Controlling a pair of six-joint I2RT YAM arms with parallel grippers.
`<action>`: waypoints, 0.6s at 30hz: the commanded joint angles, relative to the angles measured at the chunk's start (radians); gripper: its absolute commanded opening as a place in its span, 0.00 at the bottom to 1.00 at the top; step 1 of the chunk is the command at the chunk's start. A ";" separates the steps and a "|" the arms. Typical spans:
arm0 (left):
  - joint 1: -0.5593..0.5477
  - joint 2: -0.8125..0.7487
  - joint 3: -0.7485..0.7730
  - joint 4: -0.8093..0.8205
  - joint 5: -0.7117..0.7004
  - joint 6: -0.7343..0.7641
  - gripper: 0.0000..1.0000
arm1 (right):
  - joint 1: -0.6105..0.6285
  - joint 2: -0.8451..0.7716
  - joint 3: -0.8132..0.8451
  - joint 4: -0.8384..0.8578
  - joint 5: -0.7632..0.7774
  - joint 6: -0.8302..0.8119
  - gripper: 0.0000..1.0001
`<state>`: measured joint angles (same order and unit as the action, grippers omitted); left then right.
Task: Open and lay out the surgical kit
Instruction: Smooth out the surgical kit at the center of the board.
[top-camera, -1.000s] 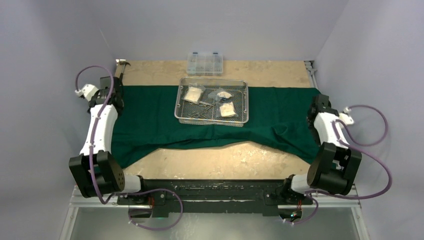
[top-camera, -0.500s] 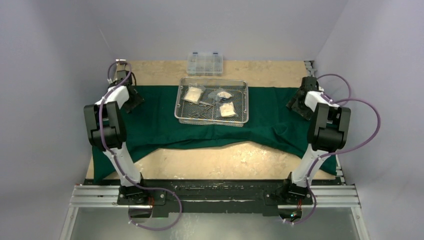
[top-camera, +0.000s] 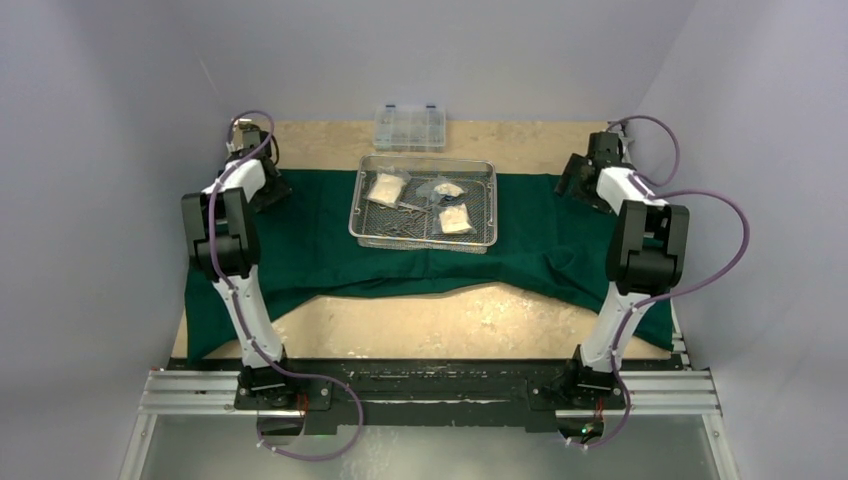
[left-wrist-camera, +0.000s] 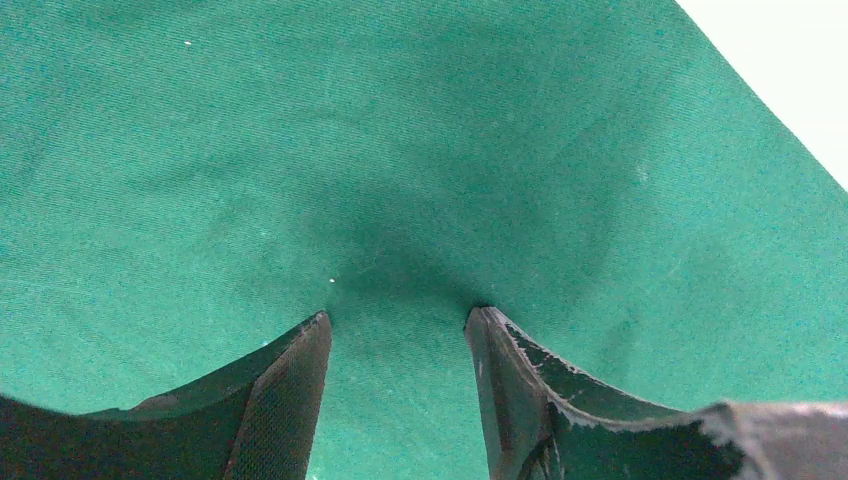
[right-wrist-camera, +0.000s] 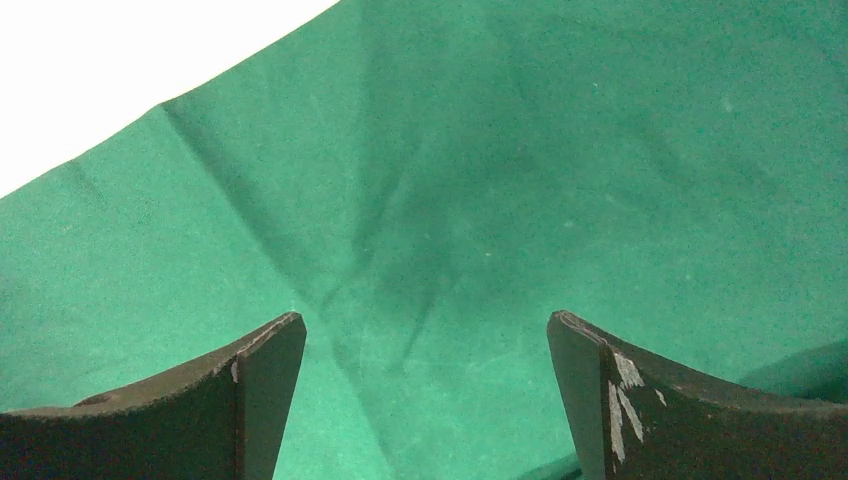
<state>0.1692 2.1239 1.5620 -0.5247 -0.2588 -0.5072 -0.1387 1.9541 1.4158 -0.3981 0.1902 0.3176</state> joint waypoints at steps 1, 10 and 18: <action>-0.033 0.074 0.057 -0.001 -0.052 0.038 0.54 | 0.015 0.043 0.060 0.034 -0.044 -0.062 0.95; -0.089 0.174 0.181 -0.134 -0.251 -0.058 0.55 | 0.017 0.193 0.161 -0.004 -0.090 -0.087 0.95; -0.087 0.225 0.231 -0.172 -0.257 -0.119 0.57 | 0.017 0.317 0.280 -0.022 -0.037 -0.124 0.95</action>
<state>0.0719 2.2566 1.7676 -0.6277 -0.4969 -0.5705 -0.1204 2.1860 1.6428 -0.4122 0.1413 0.2237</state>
